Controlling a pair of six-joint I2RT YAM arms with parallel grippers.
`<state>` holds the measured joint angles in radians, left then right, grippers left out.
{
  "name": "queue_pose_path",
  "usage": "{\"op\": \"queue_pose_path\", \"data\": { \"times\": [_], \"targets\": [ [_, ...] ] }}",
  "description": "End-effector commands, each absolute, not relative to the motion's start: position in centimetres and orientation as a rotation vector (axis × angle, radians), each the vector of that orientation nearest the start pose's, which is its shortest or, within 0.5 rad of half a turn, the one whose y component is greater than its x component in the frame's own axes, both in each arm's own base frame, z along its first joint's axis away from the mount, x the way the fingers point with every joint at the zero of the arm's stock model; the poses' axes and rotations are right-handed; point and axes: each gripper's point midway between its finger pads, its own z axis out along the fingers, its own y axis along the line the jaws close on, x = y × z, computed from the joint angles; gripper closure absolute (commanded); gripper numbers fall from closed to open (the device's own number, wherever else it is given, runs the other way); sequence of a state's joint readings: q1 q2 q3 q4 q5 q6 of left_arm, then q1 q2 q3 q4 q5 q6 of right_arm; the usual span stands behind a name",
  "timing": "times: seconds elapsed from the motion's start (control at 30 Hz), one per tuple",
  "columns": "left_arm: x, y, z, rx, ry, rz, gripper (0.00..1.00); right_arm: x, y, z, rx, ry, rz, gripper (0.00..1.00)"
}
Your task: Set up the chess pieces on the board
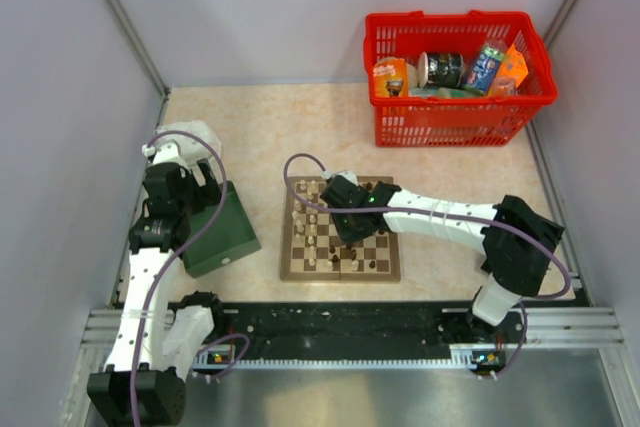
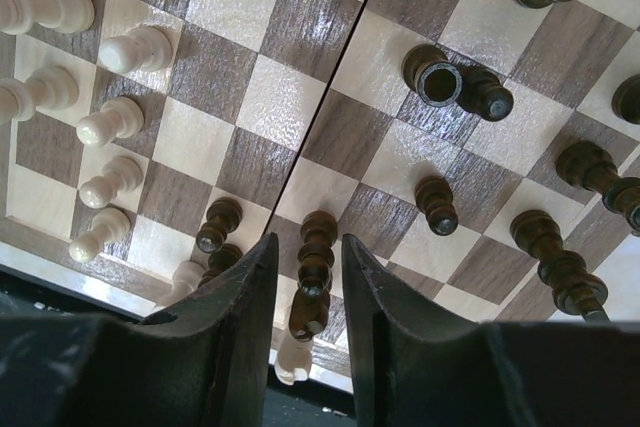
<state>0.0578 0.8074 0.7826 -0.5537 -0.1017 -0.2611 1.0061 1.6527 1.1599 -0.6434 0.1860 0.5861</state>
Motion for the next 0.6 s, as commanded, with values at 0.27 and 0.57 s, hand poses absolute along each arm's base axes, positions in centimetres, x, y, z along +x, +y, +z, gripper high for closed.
{"op": "queue_pose_path", "data": {
  "times": [0.27,0.57],
  "targets": [
    [27.24,2.21,19.26,-0.388,2.088,-0.016,0.02,19.81,30.46,7.20,-0.531,2.647,0.265,0.69],
    [27.20,2.23,19.27,-0.389,2.086,-0.015,0.02,19.86,29.91,6.94,-0.534,2.652,0.225,0.75]
  ]
}}
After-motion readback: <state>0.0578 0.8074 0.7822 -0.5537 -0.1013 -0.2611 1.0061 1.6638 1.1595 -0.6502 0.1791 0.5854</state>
